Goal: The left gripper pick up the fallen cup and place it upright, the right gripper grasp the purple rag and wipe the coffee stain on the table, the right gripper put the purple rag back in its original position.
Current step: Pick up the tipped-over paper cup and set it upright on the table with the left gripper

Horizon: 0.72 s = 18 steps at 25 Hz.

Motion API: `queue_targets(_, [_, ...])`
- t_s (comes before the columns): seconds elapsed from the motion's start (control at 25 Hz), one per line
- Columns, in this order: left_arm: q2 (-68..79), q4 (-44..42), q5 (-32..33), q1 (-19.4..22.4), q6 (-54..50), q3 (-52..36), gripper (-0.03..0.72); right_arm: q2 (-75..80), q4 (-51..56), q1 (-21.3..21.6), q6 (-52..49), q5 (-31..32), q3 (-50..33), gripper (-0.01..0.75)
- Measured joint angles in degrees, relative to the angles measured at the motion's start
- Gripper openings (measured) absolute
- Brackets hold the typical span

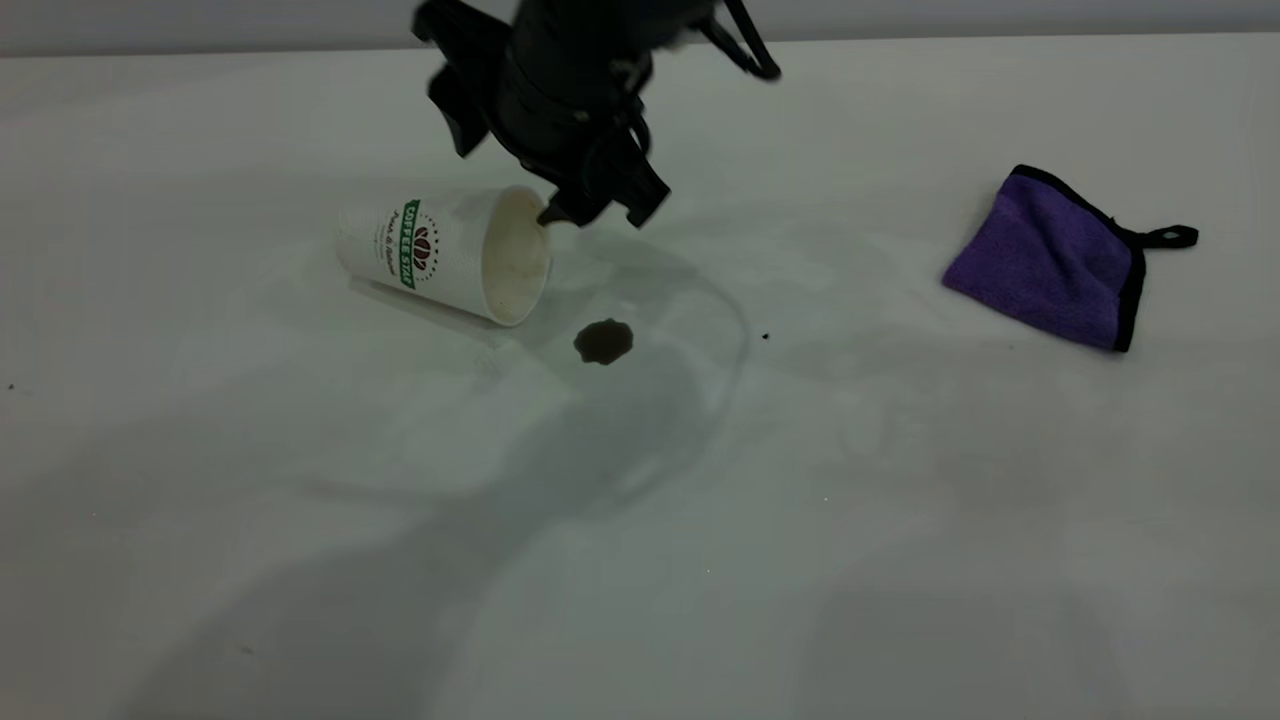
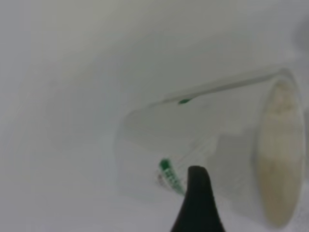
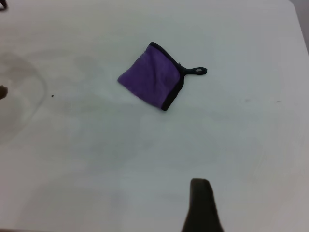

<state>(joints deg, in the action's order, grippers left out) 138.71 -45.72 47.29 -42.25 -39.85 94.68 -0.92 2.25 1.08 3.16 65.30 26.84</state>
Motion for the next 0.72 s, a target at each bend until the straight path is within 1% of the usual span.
queue_targets(0.12, [2.55,-0.62,1.57,-0.11,0.52,1.8,0.646,0.0,0.0,0.0,0.0,0.0,0.0,0.588])
queue_targets(0.28, [4.71,-4.08,3.9,-0.11,0.39,2.05,0.643,0.0,0.0,0.0,0.0,0.0,0.0,0.588])
queue_targets(0.52, [7.53,-9.76,2.83,0.08,0.27,2.29,0.63,0.0,0.0,0.0,0.0,0.0,0.0,0.588])
queue_targets(0.6, [8.38,-12.28,2.71,0.2,0.22,2.29,0.601,0.0,0.0,0.0,0.0,0.0,0.0,0.588])
queue_targets(0.64, [8.68,-13.77,2.71,0.21,0.22,2.29,0.571,0.0,0.0,0.0,0.0,0.0,0.0,0.588])
queue_targets(0.68, [8.89,-15.35,2.83,0.24,0.22,2.29,0.535,0.0,0.0,0.0,0.0,0.0,0.0,0.588])
queue_targets(0.72, [9.13,-16.8,2.96,0.24,0.22,2.29,0.47,0.0,0.0,0.0,0.0,0.0,0.0,0.588])
